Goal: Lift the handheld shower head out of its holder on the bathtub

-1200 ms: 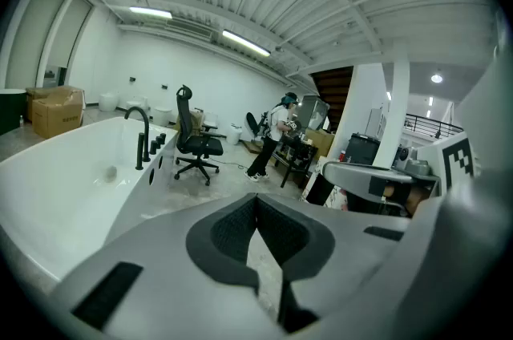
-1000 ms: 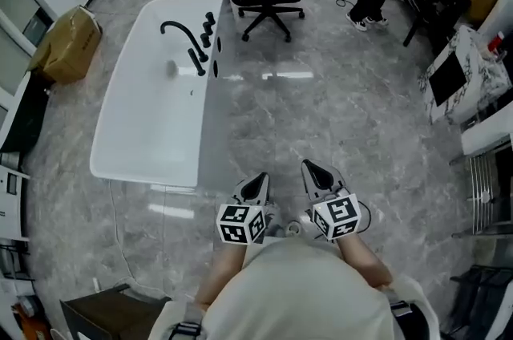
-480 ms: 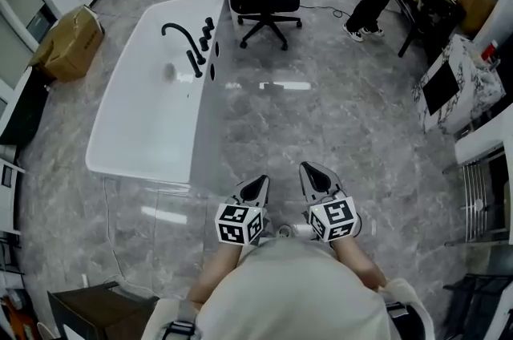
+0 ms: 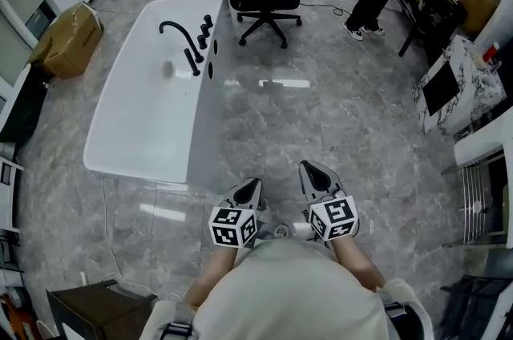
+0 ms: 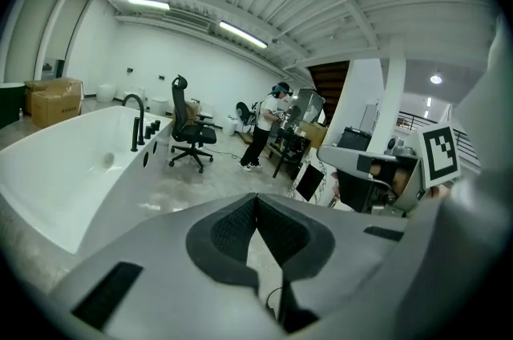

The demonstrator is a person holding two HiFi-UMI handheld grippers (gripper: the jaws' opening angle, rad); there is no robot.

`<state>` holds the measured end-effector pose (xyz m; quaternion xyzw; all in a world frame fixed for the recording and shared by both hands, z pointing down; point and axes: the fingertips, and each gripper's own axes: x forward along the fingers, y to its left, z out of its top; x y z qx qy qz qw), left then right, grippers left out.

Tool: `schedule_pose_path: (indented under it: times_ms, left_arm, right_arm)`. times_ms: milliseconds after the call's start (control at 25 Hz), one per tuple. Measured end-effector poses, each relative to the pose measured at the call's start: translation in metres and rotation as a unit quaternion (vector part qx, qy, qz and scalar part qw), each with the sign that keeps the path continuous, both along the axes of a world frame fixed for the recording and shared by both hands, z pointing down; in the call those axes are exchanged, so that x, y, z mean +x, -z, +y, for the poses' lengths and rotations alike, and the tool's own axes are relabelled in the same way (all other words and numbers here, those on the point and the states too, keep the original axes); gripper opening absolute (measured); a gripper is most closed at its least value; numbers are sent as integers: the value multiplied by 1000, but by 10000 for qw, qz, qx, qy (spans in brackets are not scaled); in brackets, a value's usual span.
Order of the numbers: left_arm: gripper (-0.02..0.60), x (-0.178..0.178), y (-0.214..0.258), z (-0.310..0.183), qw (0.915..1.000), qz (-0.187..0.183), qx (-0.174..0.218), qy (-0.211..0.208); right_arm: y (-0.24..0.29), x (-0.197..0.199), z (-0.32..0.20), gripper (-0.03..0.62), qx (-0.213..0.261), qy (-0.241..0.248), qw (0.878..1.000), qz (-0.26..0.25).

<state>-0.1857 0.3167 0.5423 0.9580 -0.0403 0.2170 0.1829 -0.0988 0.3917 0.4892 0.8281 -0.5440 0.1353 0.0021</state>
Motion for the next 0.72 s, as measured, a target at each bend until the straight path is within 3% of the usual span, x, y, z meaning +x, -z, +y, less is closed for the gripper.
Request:
schedule_pose_path:
  times_ms: [320,720]
  left_arm:
    - [20,39,-3,-20,9999,64,-75,-109]
    - [20,106,6,-69,9995,189,-139,-232]
  right_arm:
    - [-7,26,-19,20,-47,-68,9999,-80]
    - [1,84,-78,20,-140,42,9999,6]
